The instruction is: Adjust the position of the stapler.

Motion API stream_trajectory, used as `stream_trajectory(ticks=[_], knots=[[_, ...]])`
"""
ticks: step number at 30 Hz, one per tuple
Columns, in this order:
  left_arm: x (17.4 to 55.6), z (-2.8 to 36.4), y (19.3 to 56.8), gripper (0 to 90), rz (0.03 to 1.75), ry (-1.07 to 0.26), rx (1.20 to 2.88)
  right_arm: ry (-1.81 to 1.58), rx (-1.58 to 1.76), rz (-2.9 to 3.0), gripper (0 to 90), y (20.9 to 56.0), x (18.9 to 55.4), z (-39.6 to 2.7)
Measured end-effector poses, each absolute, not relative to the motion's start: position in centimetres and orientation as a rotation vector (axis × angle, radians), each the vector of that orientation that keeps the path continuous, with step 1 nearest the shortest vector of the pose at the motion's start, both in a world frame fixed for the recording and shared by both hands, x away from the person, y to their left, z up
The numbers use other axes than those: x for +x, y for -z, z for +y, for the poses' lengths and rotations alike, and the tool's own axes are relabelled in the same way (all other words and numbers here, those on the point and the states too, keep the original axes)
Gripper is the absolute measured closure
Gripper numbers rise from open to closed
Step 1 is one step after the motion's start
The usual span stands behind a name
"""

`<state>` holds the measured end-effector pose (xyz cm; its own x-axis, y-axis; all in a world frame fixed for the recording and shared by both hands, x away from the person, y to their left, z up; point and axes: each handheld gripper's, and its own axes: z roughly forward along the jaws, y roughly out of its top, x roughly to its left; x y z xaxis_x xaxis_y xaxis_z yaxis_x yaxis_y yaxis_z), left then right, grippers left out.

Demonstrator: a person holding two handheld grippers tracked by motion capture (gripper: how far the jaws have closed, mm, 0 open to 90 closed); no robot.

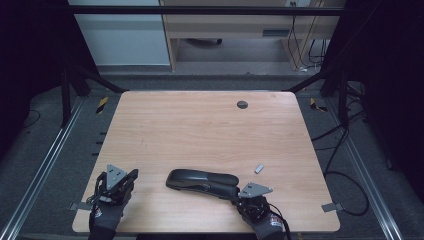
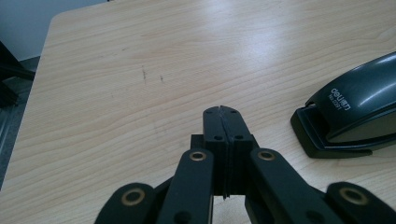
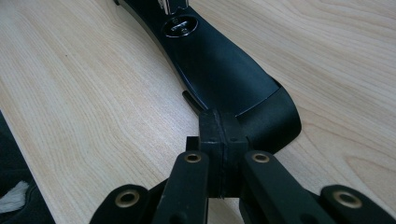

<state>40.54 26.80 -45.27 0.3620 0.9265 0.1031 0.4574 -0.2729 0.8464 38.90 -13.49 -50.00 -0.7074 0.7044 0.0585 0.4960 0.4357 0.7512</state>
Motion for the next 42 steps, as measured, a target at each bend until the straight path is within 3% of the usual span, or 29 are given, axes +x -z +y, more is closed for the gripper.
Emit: stream_trajectory(ticks=[27, 42], knots=[[41.4, 25.7, 45.4, 89.5, 1.204, -0.778, 1.893, -1.100, 1.045, 2.394, 90.0, 50.0, 39.6, -13.8], [44.8, 22.2, 47.0, 89.5, 1.171, -0.688, 1.995, -1.188, 1.112, 2.231, 90.0, 48.1, 40.3, -17.2]])
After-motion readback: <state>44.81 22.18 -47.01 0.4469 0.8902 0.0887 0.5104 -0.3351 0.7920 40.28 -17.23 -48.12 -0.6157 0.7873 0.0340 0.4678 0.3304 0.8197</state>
